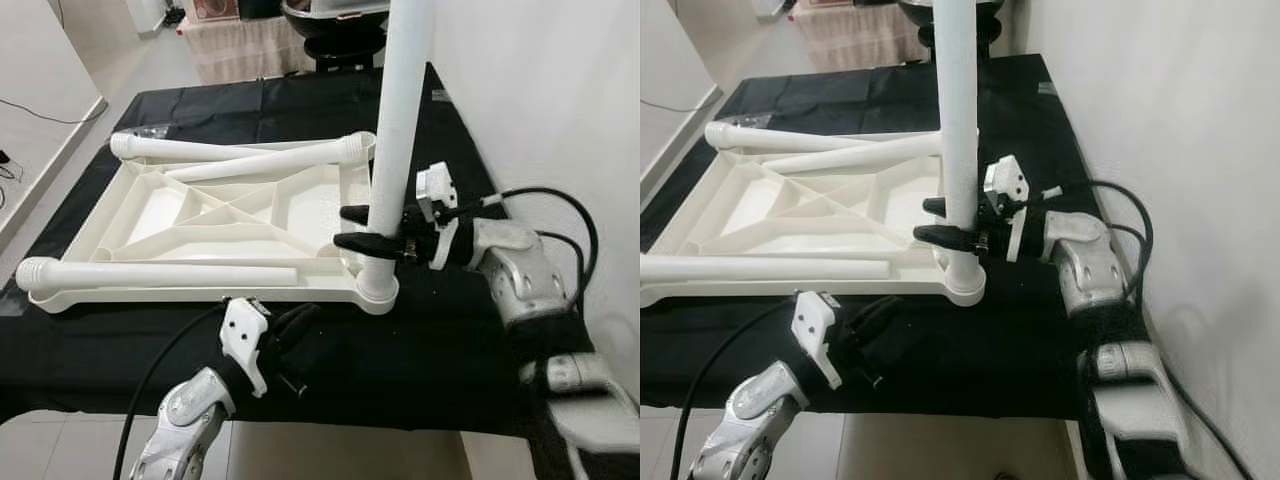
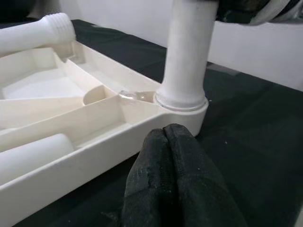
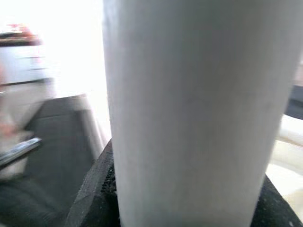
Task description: Building children table
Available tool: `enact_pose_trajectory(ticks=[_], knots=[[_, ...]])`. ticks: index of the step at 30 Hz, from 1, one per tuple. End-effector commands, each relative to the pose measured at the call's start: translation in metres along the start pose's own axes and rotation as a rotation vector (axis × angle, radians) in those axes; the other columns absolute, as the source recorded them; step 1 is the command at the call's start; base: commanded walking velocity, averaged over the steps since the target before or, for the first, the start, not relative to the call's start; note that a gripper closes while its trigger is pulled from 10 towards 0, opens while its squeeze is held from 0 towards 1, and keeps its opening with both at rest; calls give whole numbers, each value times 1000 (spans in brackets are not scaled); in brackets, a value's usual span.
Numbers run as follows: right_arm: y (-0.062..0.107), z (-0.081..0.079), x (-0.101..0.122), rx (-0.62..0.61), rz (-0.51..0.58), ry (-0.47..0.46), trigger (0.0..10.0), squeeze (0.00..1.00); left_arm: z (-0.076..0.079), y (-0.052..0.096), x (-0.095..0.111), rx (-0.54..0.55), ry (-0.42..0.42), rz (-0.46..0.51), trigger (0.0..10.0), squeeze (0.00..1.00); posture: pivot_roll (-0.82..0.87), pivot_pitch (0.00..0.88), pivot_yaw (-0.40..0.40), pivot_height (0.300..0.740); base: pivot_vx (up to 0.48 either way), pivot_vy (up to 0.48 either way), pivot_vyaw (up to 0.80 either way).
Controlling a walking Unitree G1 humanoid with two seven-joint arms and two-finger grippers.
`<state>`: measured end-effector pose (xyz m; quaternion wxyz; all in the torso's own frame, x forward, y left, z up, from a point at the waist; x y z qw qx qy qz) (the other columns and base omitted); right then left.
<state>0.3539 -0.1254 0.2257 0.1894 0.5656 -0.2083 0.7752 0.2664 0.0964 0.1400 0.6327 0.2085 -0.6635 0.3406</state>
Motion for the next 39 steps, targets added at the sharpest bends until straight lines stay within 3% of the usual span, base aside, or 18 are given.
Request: enact_pose_trajectory(ticks=[1, 2, 4, 6, 9, 14, 15, 17, 18, 20, 24, 25, 27, 28, 29, 32, 36, 39], knots=[[6, -2, -21, -131, -54, -81, 0, 0, -2, 5, -1, 9, 3, -7, 10000, 0, 40, 214, 52, 740, 0, 0, 0], [8, -6, -31, -343, -56, -124, 0, 0, -3, 5, 0, 11, 1, -6, 10000, 0, 39, 214, 54, 740, 0, 0, 0], [21, -37, -61, -609, -231, -92, 0, 0, -5, 5, 1, 13, -2, -6, 10000, 0, 36, 224, 63, 740, 0, 0, 0], [19, -64, -70, -621, -301, -56, 0, 0, -6, 3, 1, 11, -13, -7, 10000, 0, 28, 214, 76, 740, 0, 0, 0], [10, -69, -70, -558, -310, 6, 0, 0, -6, 1, 0, 10, -17, -9, 10000, 0, 28, 205, 72, 740, 0, 0, 0], [5, -59, -69, -573, -307, -3, 0, 0, -8, 0, 0, 17, -16, -7, 10000, 0, 28, 196, 65, 740, 0, 0, 0], [4, -55, -64, -589, -304, -8, 10000, 0, -9, 0, 0, 26, -22, -3, 10000, 0, 28, 194, 66, 740, 0, 0, 0], [2, -52, -59, -603, -294, -10, 10000, 0, -10, 0, 0, 33, -27, 0, 10000, 0, 28, 194, 66, 740, 0, 0, 0], [0, -48, -54, -586, -263, -23, 10000, 1000, -10, 0, 0, 32, -26, 0, 10000, 0, 24, 190, 64, 740, 0, 0, 0], [-1, -46, -50, -574, -242, -32, 10000, 1000, -10, 0, 0, 31, -26, -1, 10000, 0, 24, 190, 64, 740, 0, 0, 0], [-16, -43, -28, -265, -102, -74, 10000, 1000, -9, -2, -1, 22, -16, -1, 10000, 0, 19, 187, 67, 740, 0, 0, 0], [-17, -41, -25, -191, -90, -71, 10000, 682, -9, -2, -1, 22, -15, -2, 10000, 0, 26, 185, 66, 740, 0, 0, 0], [-18, -40, -23, -145, -83, -72, 10000, 682, -9, -3, -1, 22, -15, -2, 10000, 0, 26, 185, 66, 740, 0, 0, 0], [-18, -39, -21, -64, -73, -71, 10000, 0, -9, -3, -2, 21, -16, -2, 10000, 0, 32, 183, 63, 740, 0, 0, 0], [-18, -39, -21, -64, -73, -71, 10000, 0, -9, -3, -2, 21, -16, -2, 10000, 0, 32, 183, 63, 740, 0, 0, 0], [-18, -27, -16, 155, -79, -57, 10000, 0, -8, -3, -1, 25, -21, -1, 10000, 0, 72, 184, 55, 740, 0, 0, 0], [-18, -22, -9, 274, -83, -60, 10000, 0, -6, -2, -1, 27, -28, -3, 10000, 0, 88, 184, 57, 740, 0, 0, 0], [-11, -18, -6, 407, -78, -130, 10000, 0, -6, 0, -2, 29, -32, -6, 10000, 0, 97, 179, 59, 740, 0, 0, 0]])
Point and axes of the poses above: a point about 5 cm out from each wrist's last joint towards the gripper, its own y axis pointing back from the gripper into the wrist, its own x axis along the axis of the wrist's last joint, z = x × y, the point moved 2 cm from there along -y, pointing out of the wrist towards the gripper, and after that the axes turned 5 degrees about y, right-handed, at the moved point
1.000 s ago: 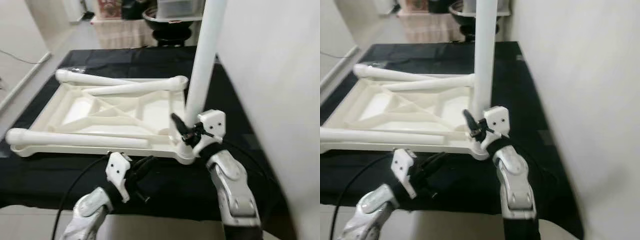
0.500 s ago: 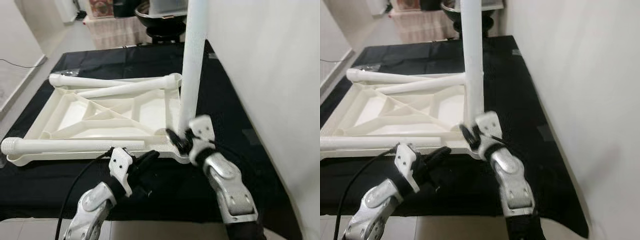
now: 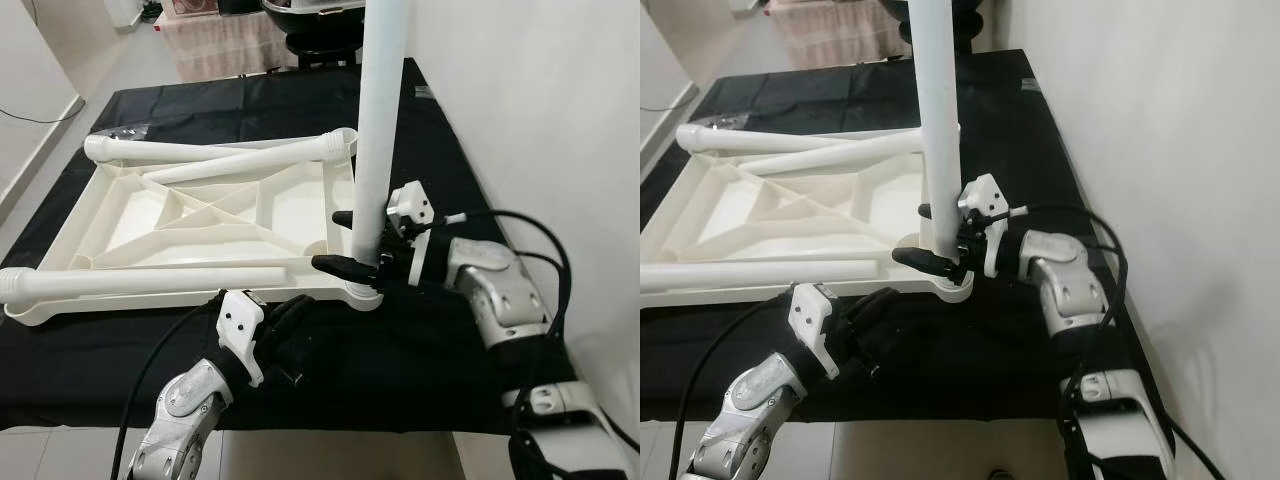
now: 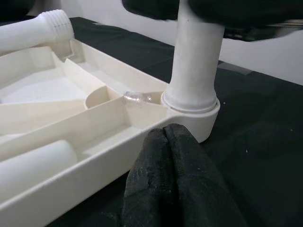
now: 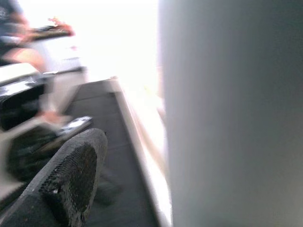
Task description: Building children table
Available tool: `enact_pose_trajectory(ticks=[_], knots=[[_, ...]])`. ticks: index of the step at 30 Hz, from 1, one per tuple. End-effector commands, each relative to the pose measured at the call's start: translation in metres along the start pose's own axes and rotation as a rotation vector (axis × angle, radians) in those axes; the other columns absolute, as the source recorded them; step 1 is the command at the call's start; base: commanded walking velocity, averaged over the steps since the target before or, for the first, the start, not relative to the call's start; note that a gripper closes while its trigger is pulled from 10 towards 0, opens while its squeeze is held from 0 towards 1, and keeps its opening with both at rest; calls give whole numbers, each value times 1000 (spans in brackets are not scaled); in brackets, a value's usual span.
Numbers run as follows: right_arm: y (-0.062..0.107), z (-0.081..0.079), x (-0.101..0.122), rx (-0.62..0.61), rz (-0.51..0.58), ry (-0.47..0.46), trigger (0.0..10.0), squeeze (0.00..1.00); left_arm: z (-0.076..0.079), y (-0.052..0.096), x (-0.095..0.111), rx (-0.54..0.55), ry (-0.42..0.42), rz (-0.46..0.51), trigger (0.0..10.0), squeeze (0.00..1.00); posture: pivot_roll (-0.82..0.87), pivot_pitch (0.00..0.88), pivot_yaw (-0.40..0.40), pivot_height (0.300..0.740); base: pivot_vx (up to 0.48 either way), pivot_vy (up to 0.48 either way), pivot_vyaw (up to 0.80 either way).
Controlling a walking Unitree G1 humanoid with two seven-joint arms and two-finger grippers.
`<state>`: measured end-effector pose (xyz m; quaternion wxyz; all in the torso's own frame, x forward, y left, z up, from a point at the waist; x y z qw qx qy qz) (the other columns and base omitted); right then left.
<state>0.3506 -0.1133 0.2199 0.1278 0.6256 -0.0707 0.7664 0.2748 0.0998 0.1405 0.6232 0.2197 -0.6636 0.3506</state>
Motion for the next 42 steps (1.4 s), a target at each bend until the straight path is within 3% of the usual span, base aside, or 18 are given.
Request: enact_pose_trajectory(ticks=[1, 3, 4, 13, 19, 20, 21, 22, 23, 24, 25, 29, 32, 33, 34, 36, 37, 42], knots=[[-4, -3, -2, 124, 10, -60, 10000, 0, 3, 4, -2, -2, -16, -11, 10000, 0, 97, 179, 59, 740, 0, 0, 0], [-2, 0, -3, 129, 5, -77, 9647, 0, 3, 5, -3, -1, -15, -12, 10000, 0, 100, 179, 58, 740, 0, 0, 0], [-1, 3, -3, 125, 1, -84, 0, 0, 3, 5, -3, -1, -15, -12, 10000, 0, 100, 179, 58, 740, 0, 0, 0], [3, 12, -13, 104, -24, -105, 0, 0, 5, 6, -4, -3, -27, -18, 10000, 0, 100, 172, 57, 740, 0, 0, 0], [12, 15, -50, -206, -120, -114, 0, 0, 13, 15, 1, -1, -12, -12, 10000, 0, 74, 168, 35, 740, 0, 0, 0], [16, 10, -72, -417, -211, -124, 0, 0, 23, 21, 0, -22, -3, -33, 10000, 0, 62, 174, 43, 740, 0, 0, 0], [16, 10, -72, -417, -211, -124, 0, 0, 23, 21, 0, -22, -3, -33, 10000, 0, 62, 174, 43, 740, 0, 0, 0], [21, 6, -86, -564, -275, -123, 0, 0, 29, 26, 0, -36, 3, -48, 10000, 0, 56, 178, 44, 740, 0, 0, 0], [28, -20, -104, -747, -359, -180, 0, 0, 34, 31, -1, -18, 9, -52, 10000, 0, 53, 185, 43, 740, 0, 0, 0], [28, -20, -104, -747, -359, -180, 0, 0, 34, 31, -1, -18, 9, -52, 10000, 0, 53, 185, 43, 740, 0, 0, 0], [33, -47, -110, -859, -406, -216, 0, 0, 35, 35, -2, 5, 5, -55, 10000, 0, 56, 187, 48, 740, 0, 0, 0], [37, -73, -108, -946, -428, -272, 0, 0, 34, 37, -3, 33, -2, -53, 10000, 0, 47, 181, 56, 740, 0, 0, 0], [23, -62, -99, -905, -387, -223, 0, 0, 28, 32, -5, 32, -4, -50, 10000, 0, 37, 177, 64, 740, 0, 0, 0], [21, -56, -97, -917, -383, -201, 2706, 0, 27, 31, -5, 28, -1, -49, 10000, 0, 37, 176, 64, 740, 0, 0, 0], [17, -52, -95, -891, -367, -195, 10000, 0, 27, 30, -6, 28, -3, -49, 10000, 0, 39, 174, 63, 740, 0, 0, 0], [10, -45, -88, -855, -324, -188, 10000, 0, 26, 30, -5, 32, -8, -52, 10000, 0, 41, 174, 63, 740, 0, 0, 0], [7, -40, -82, -827, -281, -186, 10000, 1000, 25, 30, -5, 40, -14, -51, 10000, 0, 43, 172, 64, 740, 0, 0, 0], [-2, -26, -49, -641, -148, -141, 10000, 1000, 24, 29, -4, 69, -13, -46, 10000, 0, 50, 172, 62, 740, 0, 0, 0]])
Point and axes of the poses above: a point about 5 cm out from each wrist's last joint towards the gripper, its own y axis pointing back from the gripper into the wrist, its own x axis along the axis of the wrist's last joint, z = x × y, the point moved 2 cm from there along -y, pointing out of the wrist towards the gripper, and after that the axes turned 5 degrees about y, right-handed, at the moved point
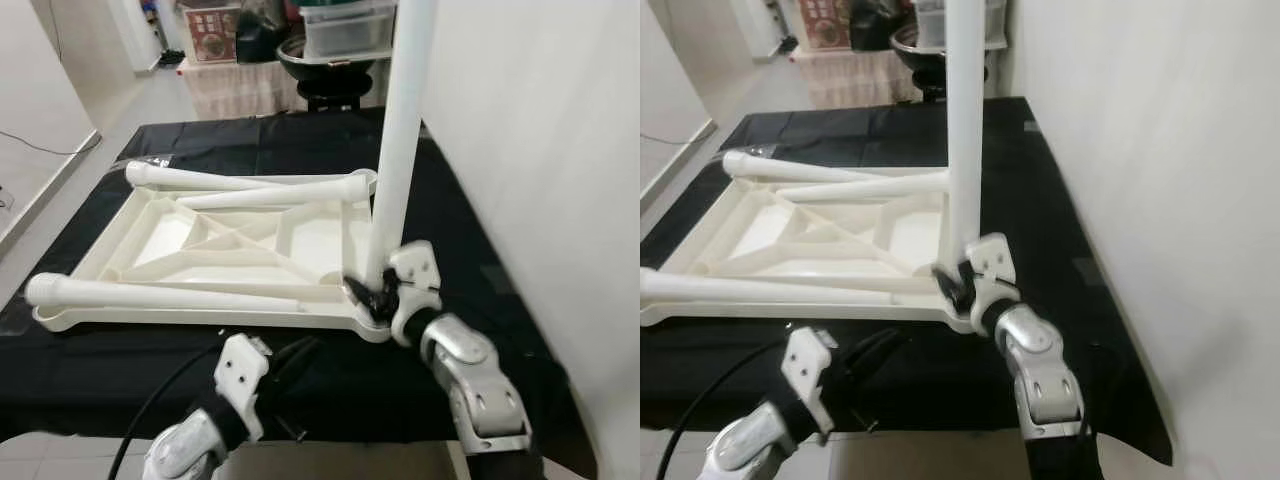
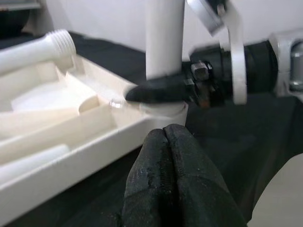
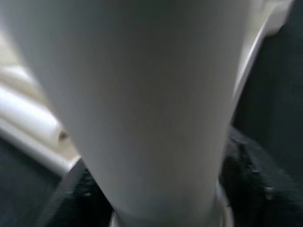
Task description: Building children table
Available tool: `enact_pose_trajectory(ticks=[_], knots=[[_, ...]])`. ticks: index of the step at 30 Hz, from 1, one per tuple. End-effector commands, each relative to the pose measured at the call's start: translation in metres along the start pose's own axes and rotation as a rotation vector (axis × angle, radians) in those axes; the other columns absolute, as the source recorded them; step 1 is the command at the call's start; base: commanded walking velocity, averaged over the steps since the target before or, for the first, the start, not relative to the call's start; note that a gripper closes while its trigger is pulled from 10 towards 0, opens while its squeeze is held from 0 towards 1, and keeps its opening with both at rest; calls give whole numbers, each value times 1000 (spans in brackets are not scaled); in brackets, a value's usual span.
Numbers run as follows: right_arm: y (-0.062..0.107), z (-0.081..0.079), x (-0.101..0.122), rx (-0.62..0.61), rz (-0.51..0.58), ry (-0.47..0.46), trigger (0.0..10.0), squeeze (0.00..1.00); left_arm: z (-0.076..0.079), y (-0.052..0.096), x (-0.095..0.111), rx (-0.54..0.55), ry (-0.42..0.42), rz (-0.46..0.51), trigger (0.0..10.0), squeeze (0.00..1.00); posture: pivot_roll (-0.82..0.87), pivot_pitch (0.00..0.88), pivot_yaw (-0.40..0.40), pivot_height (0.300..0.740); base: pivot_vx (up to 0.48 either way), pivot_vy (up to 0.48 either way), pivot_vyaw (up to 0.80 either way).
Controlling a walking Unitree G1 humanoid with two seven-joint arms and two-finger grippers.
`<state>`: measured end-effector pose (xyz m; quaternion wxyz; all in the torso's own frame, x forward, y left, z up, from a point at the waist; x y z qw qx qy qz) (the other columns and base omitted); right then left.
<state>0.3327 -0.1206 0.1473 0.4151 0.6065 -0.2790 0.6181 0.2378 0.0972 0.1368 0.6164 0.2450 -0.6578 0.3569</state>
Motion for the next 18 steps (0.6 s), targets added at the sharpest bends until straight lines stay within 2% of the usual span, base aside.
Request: enact_pose_trajectory(ticks=[1, 2, 3, 4, 5, 6, 7, 9, 13, 14, 15, 18], knots=[[-5, -6, 21, 85, 73, 15, 10000, 1000, -2, 3, -5, 21, 4, -23, 10000, 0, 50, 172, 62, 740, 0, 0, 0], [-4, -7, 27, 115, 87, 28, 10000, 1000, -2, 3, -5, 25, 6, -22, 10000, 0, 50, 172, 62, 740, 0, 0, 0], [-2, -7, 35, 213, 109, 78, 10000, 0, -2, 2, -5, 24, 8, -21, 10000, 0, 54, 170, 60, 740, 0, 0, 0], [0, -8, 40, 283, 119, 113, 10000, 0, -2, 2, -5, 23, 10, -21, 10000, 0, 54, 170, 60, 740, 0, 0, 0], [0, -8, 40, 283, 119, 113, 10000, 0, -2, 2, -5, 23, 10, -21, 10000, 0, 54, 170, 60, 740, 0, 0, 0], [2, -1, 48, 431, 112, 234, 10000, 0, -1, 0, -5, 14, 16, -19, 10000, 0, 57, 171, 61, 740, 0, 0, 0], [1, 3, 50, 460, 107, 269, 10000, 0, -1, -1, -5, 11, 18, -18, 10000, 0, 59, 170, 60, 740, 0, 0, 0], [1, 6, 52, 476, 105, 290, 10000, 0, -1, -1, -5, 9, 19, -18, 10000, 0, 59, 170, 60, 740, 0, 0, 0], [-4, 18, 68, 584, 131, 287, 10000, 0, 2, -1, -5, 1, 25, -16, 10000, 0, 69, 176, 59, 740, 0, 0, 0], [-6, 20, 71, 592, 136, 285, 9373, 0, 2, -1, -5, 0, 26, -16, 10000, 0, 70, 177, 59, 740, 0, 0, 0], [-9, 22, 74, 600, 143, 266, 0, 0, 3, -1, -5, -1, 27, -17, 10000, 0, 73, 180, 59, 740, 0, 0, 0], [-11, 25, 78, 621, 149, 250, 0, 0, 4, 0, -5, -2, 29, -18, 10000, 0, 75, 187, 59, 740, 0, 0, 0]])
Point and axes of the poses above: a point about 5 cm out from each wrist's last joint towards the gripper, its own y axis pointing back from the gripper into the wrist, its own x axis along the axis of the wrist's last joint, z = x × y, the point moved 2 cm from there along -y, pointing out of the wrist towards the gripper, and after that the axes turned 5 degrees about y, right-handed, at the moved point
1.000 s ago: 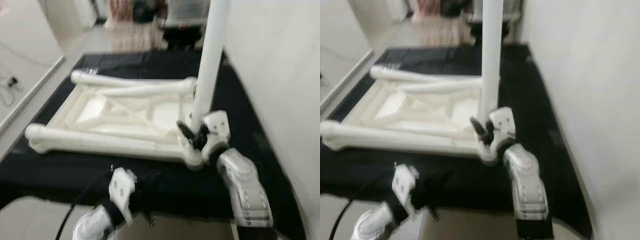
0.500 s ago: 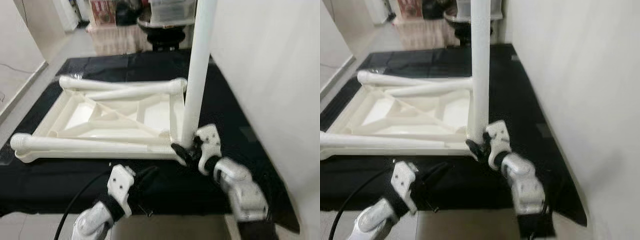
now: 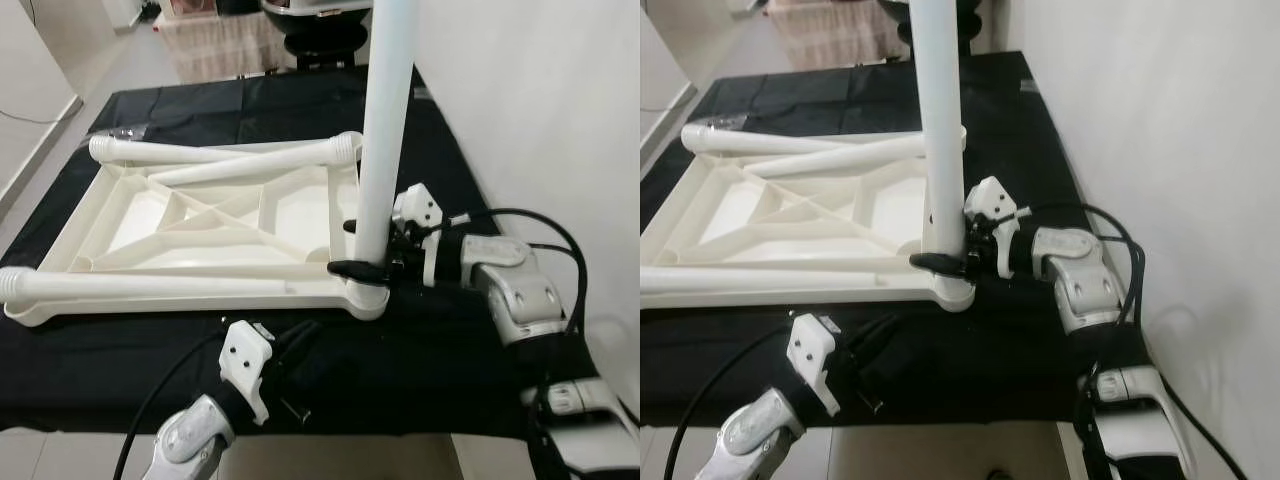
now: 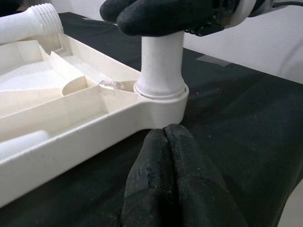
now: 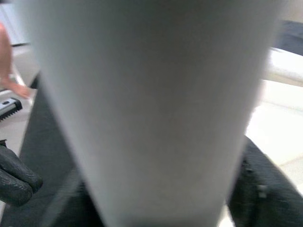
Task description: Building children table
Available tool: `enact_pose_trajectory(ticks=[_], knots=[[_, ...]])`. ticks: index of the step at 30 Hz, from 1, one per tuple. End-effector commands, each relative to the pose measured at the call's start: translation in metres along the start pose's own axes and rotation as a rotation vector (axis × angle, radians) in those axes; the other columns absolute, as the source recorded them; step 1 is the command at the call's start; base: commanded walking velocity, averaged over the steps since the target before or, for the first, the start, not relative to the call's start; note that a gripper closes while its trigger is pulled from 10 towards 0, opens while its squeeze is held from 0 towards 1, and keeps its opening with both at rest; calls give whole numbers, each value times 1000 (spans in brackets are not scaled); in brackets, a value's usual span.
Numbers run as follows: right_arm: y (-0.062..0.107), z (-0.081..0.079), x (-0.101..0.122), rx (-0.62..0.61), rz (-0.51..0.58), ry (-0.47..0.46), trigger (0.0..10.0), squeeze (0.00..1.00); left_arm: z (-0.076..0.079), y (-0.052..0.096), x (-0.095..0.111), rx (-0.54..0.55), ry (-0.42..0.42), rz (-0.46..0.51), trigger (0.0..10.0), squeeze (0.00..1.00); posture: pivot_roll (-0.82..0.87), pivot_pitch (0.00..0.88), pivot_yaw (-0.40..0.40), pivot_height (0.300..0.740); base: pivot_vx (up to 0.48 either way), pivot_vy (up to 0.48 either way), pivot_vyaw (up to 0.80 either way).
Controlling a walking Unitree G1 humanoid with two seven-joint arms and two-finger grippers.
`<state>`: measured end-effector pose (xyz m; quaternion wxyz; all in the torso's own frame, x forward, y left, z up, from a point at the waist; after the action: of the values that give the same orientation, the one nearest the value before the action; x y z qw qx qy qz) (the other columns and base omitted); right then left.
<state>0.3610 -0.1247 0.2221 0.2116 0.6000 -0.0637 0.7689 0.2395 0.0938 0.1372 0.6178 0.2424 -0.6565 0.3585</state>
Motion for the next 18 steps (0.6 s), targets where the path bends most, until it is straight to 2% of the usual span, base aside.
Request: enact_pose_trajectory(ticks=[1, 7, 10, 13, 14, 15, 16, 17, 18], knots=[[-2, 1, 3, 34, 38, -7, 0, 0, 3, 4, -4, -2, 25, -23, 10000, 0, 75, 192, 59, 740, 0, 0, 0], [0, -1, 1, 85, 57, -21, 0, 0, 4, 5, -4, -5, 34, -23, 10000, 0, 58, 204, 60, 740, 0, 0, 0], [3, -1, -2, 70, 53, -22, 0, 0, 4, 5, -4, -7, 38, -22, 10000, 0, 56, 206, 61, 740, 0, 0, 0], [9, -1, -9, 2, 43, -32, 0, 0, 5, 5, -3, -10, 43, -20, 10000, 0, 48, 216, 63, 740, 0, 0, 0], [11, -1, -14, -53, 31, -42, 0, 0, 5, 5, -2, -10, 44, -19, 10000, 0, 46, 220, 61, 740, 0, 0, 0], [11, -1, -14, -53, 31, -42, 0, 0, 5, 5, -2, -10, 44, -19, 10000, 0, 46, 220, 61, 740, 0, 0, 0], [12, -8, -27, -165, 2, -86, 0, 0, 5, 6, -2, -11, 46, -18, 10000, 0, 44, 227, 56, 740, 0, 0, 0], [9, -16, -48, -440, -77, -122, 0, 0, 4, 7, -1, -11, 46, -19, 10000, 0, 43, 230, 53, 740, 0, 0, 0], [9, -16, -48, -440, -77, -122, 0, 0, 4, 7, -1, -11, 46, -19, 10000, 0, 43, 230, 53, 740, 0, 0, 0]])
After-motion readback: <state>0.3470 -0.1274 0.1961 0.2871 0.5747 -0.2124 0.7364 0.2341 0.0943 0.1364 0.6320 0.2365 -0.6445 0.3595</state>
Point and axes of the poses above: a point about 5 cm out from each wrist's last joint towards the gripper, its own y axis pointing back from the gripper into the wrist, its own x axis along the axis of the wrist's last joint, z = x × y, the point moved 2 cm from there along -y, pointing out of the wrist towards the gripper, and after that the axes turned 5 degrees about y, right-handed, at the moved point
